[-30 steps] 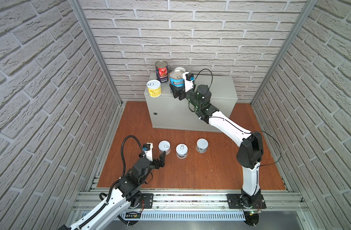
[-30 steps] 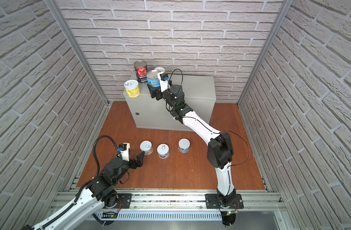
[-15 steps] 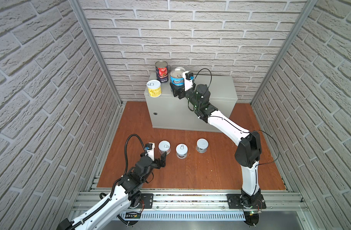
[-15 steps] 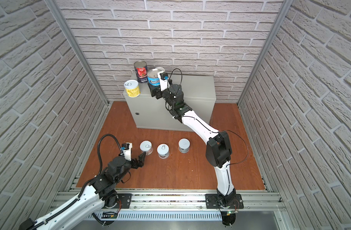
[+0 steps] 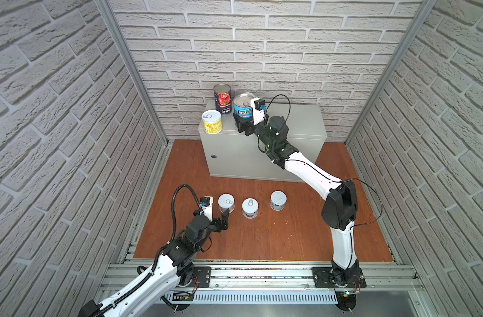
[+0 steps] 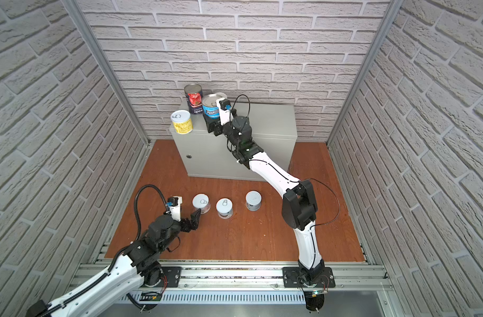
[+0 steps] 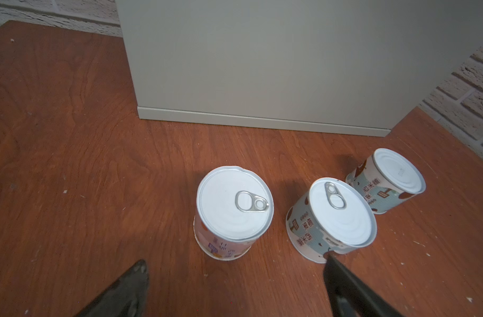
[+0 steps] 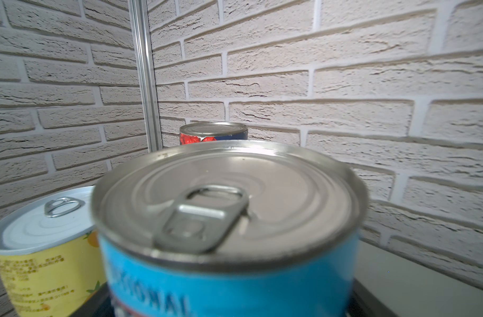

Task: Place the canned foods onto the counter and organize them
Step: 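Lower the blue can onto the cabinet top beside the red can, then open the right gripper and draw it back from the blue can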

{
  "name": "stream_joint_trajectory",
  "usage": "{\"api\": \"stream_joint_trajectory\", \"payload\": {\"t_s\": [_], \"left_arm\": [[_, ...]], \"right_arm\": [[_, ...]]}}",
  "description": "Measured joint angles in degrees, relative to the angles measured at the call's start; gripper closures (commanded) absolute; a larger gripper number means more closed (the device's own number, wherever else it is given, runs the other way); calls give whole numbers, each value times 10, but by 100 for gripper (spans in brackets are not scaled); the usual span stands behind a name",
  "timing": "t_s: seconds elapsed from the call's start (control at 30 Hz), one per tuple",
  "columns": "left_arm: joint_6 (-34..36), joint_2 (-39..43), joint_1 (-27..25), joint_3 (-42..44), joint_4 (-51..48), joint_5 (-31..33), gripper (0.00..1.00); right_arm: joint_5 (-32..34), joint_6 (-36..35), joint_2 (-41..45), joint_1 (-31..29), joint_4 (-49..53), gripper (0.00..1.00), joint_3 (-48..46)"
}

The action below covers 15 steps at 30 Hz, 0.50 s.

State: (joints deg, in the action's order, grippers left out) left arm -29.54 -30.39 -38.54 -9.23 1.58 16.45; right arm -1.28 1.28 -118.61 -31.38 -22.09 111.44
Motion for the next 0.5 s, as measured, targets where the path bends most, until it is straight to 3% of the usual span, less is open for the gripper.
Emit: {"api": "stream_joint_trajectory", "payload": {"t_s": [0.5], "left_arm": [[2,-39,3,0,13,0,2]], "right_arm": [[-14,0,69,0,-32,2,-112]]}}
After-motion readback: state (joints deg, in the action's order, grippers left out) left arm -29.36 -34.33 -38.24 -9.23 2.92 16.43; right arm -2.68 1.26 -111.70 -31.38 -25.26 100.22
